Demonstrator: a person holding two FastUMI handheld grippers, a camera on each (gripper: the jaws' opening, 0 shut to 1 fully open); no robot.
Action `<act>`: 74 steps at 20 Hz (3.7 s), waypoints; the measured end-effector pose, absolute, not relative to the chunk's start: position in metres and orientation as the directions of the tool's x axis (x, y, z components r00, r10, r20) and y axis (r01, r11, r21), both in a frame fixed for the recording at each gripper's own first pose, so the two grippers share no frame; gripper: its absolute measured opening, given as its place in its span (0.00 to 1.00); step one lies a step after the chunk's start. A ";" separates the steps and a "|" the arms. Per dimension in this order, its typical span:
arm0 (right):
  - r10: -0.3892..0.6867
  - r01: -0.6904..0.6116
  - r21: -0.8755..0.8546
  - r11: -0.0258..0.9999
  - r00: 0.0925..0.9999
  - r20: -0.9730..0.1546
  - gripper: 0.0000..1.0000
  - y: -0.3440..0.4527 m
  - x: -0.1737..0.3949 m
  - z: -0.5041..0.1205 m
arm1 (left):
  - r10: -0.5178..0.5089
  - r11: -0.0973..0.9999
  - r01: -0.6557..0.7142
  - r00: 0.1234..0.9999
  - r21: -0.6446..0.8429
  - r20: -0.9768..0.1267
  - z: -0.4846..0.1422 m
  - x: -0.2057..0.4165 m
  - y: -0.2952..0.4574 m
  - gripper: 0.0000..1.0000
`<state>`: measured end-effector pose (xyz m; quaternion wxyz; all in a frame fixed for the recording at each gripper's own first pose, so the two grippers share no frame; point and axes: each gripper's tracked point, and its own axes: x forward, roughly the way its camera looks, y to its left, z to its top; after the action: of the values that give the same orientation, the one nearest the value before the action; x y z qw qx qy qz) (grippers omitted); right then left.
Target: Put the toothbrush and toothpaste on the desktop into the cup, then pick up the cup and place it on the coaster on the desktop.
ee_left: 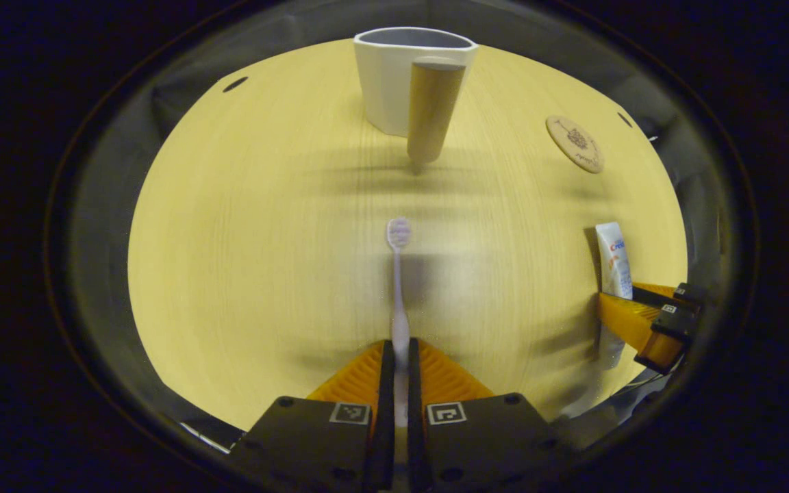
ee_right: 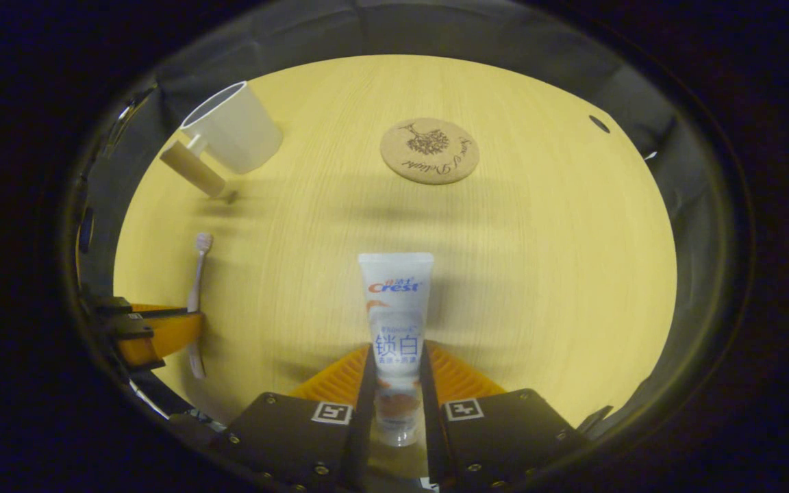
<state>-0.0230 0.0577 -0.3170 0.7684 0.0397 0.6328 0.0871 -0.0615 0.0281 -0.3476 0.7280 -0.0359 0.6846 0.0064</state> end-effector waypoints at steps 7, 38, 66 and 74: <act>0.223 -0.062 0.215 0.975 0.226 -0.948 0.21 0.058 -0.021 -0.315 | -0.067 0.997 -0.021 0.121 -0.070 -0.990 -0.344 -0.061 0.028 0.12; 0.394 -0.240 0.366 0.899 0.806 -0.442 0.20 0.087 0.083 -0.128 | -0.019 0.991 -0.049 0.874 -0.127 -0.485 -0.141 0.099 0.069 0.12; 0.349 -0.186 0.350 0.918 0.797 -0.493 0.20 0.087 0.078 -0.118 | -0.140 0.980 0.090 0.944 -0.177 -0.298 -0.194 0.251 0.041 0.15; 0.392 -0.235 0.354 0.905 0.783 -0.483 0.20 0.107 0.094 -0.111 | -0.175 0.970 0.102 0.922 -0.219 -0.345 -0.206 0.228 0.042 0.64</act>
<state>0.0944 0.1070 -0.1109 0.9339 0.1385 0.2836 0.1677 0.2282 0.0423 -0.2059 0.9754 -0.0989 0.1839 -0.0711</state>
